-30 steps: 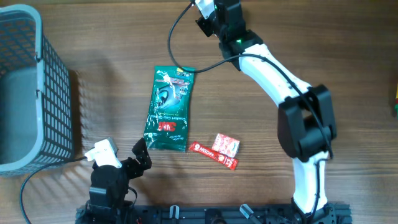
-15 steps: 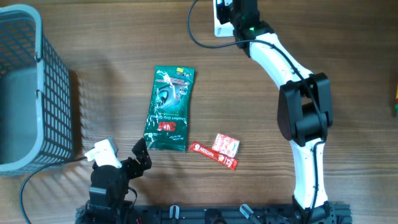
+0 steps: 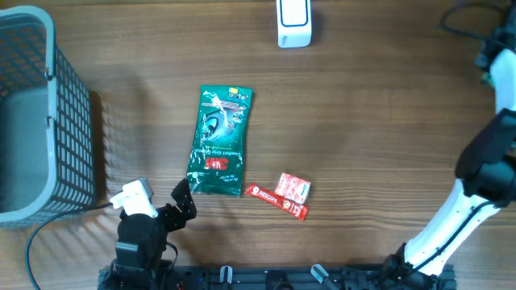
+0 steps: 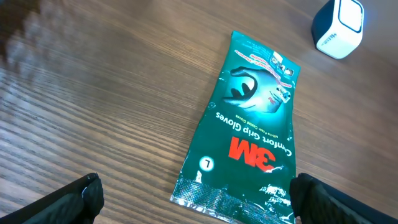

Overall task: Scan the item barcode
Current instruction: 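Carry the wipes pack with the right gripper off to the right side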

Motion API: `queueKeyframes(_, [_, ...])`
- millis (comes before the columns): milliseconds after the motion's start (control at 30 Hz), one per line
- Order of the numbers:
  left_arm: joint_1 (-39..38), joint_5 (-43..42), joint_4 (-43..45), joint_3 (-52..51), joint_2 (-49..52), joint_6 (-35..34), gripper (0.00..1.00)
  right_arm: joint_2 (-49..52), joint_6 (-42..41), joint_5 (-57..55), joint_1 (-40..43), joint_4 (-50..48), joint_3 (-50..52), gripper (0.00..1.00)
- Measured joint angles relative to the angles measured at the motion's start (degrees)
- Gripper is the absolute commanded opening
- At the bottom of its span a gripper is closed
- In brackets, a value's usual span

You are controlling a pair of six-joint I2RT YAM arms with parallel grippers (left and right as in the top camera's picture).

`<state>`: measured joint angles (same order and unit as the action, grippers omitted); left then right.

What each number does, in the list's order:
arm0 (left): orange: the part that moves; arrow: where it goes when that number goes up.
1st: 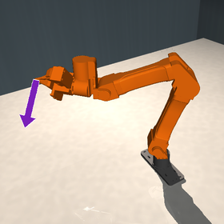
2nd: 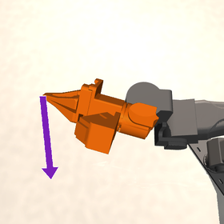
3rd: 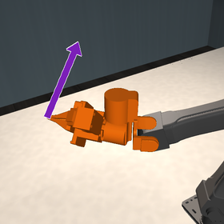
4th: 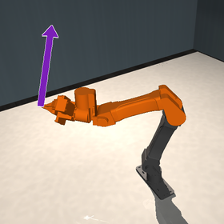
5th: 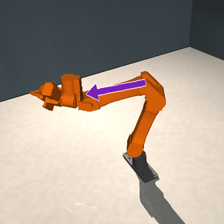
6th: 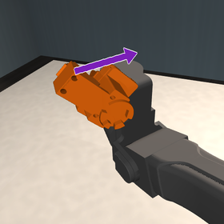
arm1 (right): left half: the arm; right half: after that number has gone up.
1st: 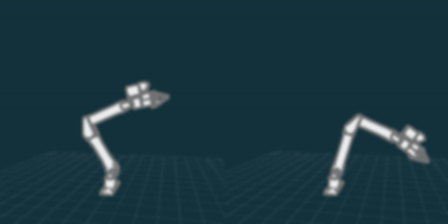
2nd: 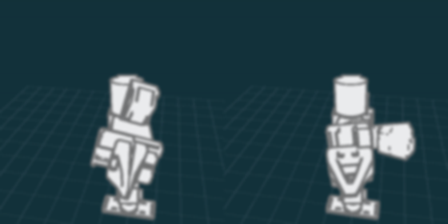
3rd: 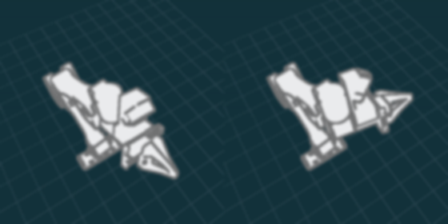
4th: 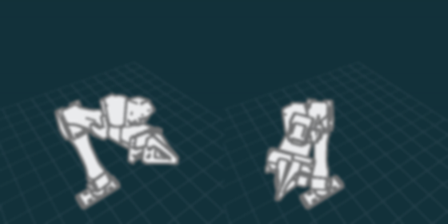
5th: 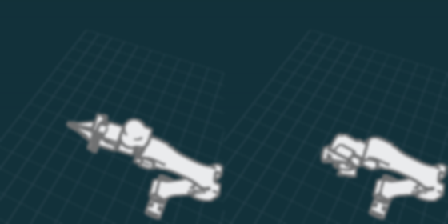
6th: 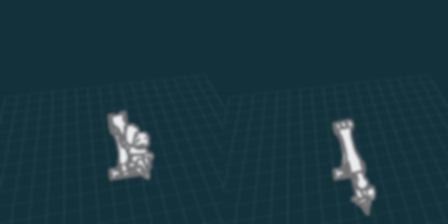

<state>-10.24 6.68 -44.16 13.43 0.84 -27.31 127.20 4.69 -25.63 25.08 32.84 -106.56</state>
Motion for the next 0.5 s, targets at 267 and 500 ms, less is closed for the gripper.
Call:
queueKeyframes(267, [0.0, 0.0, 0.02, 0.0, 0.0, 0.0, 1.0, -1.44, -9.33, 12.7, 1.99, 2.38, 0.48, 1.0])
queueKeyframes(500, [0.0, 0.0, 0.0, 0.0, 0.0, 0.0, 1.0, -30.23, -24.2, 28.28, -7.34, 14.86, 0.46, 1.0])
